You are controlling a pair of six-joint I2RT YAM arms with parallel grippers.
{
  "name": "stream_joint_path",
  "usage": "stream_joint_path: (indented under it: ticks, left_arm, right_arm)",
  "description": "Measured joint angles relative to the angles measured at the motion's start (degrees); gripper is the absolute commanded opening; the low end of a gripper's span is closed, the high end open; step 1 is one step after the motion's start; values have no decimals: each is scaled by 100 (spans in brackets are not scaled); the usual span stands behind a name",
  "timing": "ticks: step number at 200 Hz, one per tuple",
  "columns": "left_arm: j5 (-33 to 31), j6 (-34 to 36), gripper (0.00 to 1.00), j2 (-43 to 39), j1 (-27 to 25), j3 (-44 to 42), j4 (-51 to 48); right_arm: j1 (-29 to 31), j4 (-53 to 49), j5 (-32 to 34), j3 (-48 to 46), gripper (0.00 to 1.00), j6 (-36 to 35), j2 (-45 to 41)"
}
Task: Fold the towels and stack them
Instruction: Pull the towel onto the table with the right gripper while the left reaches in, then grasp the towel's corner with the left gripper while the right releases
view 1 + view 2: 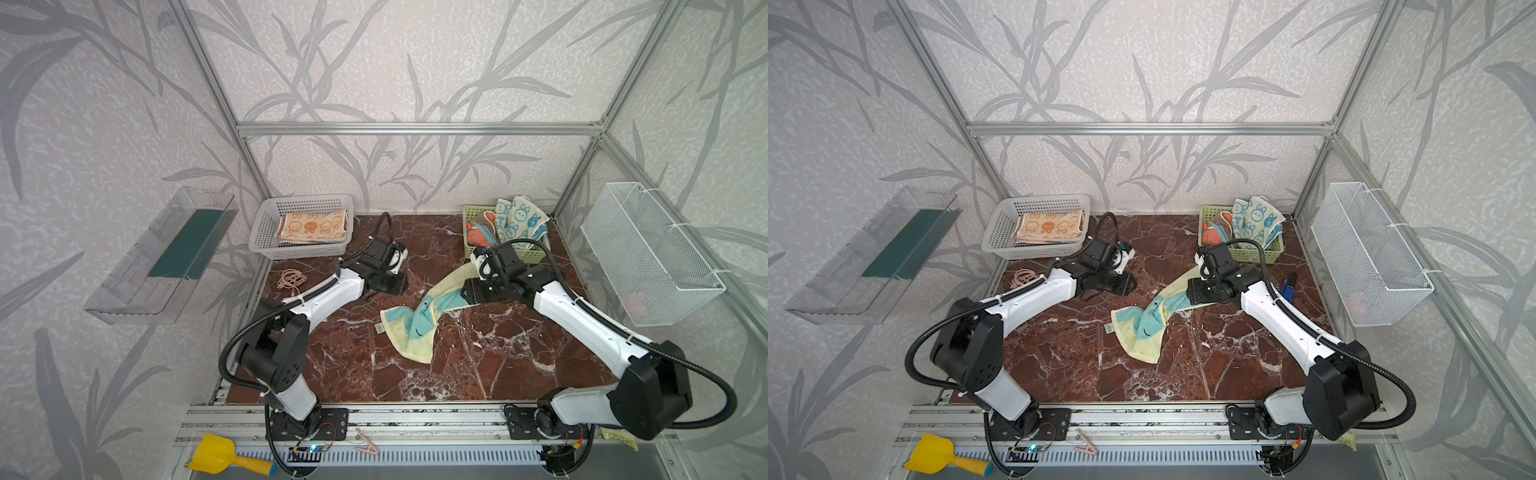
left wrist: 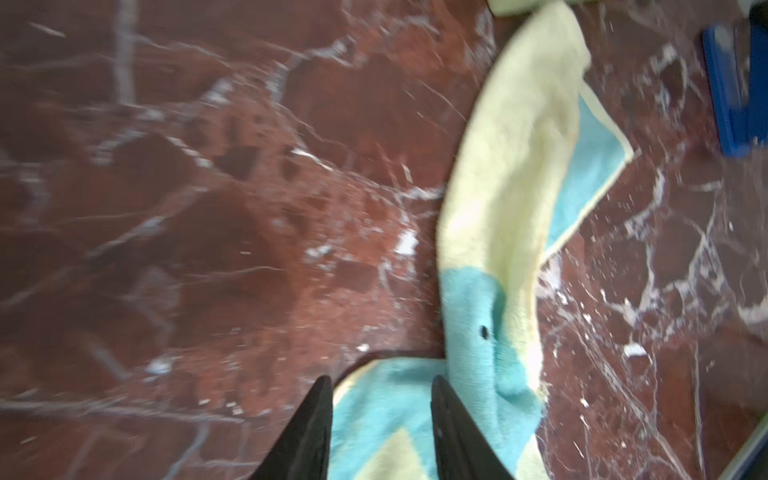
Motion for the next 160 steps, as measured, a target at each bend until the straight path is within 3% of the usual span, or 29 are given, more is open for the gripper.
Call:
stream_joint_path:
  ticks: [29,58,83,103,136,160]
  left_arm:
    - [31,26,42,601,-745,149,-92]
    - [-146,74,42,785,-933,129,-337]
    - [-660,39,21,608,-898,-269,-514]
    - [-1145,-92,13,254,-820,-822,-841]
    - [-1622,-538,14,-527,-627,-1534,-1300]
    - [-1965,-870,30,-745,-564,-1613,-1668]
  right_arm:
    - [-142,-2,-37,-122,59,111,498]
    - [-214,55,-33,-234,59,127,592]
    - [-306,195,-61,-328,59,136,590]
    - [-444,389,-155,-466,58,192,590]
    - [-616,584,-317,-525,58,247,592]
    - [-682,699,-424,-525,57,256,610]
